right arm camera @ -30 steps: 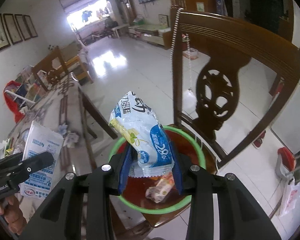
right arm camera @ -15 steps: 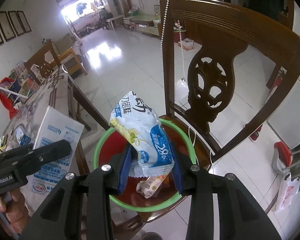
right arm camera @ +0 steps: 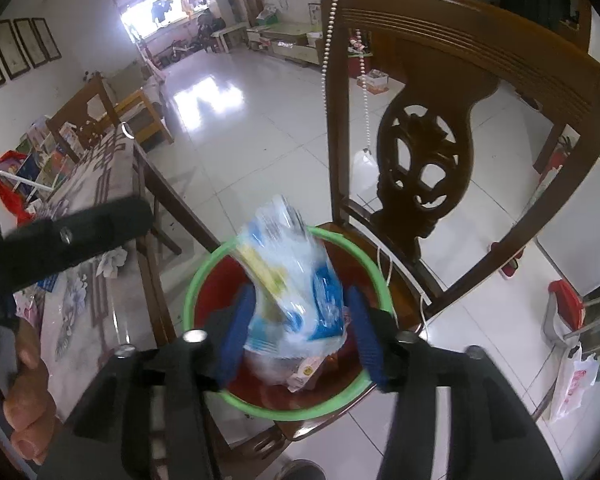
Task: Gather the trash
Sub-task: 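Open the right tool over the bucket while the left tool releases the milk carton, then move both tools back over the table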
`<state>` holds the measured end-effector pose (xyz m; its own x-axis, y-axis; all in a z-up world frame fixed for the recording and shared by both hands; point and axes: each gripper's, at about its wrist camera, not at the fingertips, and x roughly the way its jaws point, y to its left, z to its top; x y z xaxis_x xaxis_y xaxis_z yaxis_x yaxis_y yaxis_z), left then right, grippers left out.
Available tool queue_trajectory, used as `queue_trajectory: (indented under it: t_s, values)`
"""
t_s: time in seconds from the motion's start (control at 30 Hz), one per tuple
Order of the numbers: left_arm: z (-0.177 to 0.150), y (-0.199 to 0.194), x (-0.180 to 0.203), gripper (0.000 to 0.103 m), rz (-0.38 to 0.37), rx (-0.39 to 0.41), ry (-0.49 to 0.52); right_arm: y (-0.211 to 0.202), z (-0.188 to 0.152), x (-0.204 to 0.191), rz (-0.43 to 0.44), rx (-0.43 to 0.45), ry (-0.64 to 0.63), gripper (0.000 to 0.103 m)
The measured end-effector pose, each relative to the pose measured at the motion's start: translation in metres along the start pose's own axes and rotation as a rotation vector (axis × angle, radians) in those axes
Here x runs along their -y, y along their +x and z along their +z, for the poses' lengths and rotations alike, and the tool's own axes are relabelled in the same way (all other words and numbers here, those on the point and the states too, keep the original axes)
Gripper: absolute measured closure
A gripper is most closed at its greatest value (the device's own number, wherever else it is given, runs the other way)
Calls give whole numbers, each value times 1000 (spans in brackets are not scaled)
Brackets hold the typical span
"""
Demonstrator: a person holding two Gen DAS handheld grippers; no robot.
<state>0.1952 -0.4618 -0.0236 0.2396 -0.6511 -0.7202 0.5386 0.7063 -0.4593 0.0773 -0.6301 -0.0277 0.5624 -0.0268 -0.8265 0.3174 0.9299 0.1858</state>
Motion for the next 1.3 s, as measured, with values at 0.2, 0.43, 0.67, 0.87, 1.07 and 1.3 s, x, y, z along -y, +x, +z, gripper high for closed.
queue_trajectory:
  t_s: [0.2,0.43,0.67,0.87,1.07,1.3]
  values:
    - [1,-24,-14,14,44,50,-26,-5,1,-4,-13,23,2,12]
    - [-4,-49,-40,6,147,70,-58,-6,1,-15,-17,38,-18,8]
    - [-20,-90,-54,6,177,102,-47,-15,3,-45,7,68,-77,8]
    - [-47,-141,-67,6,241,147,8,-20,0,-91,49,85,-159,8]
    - [-79,-187,-91,5,276,188,-12,-19,-11,-144,74,88,-264,8]
    - [-121,-253,-138,6,357,244,-69,-23,-27,-206,135,111,-360,8]
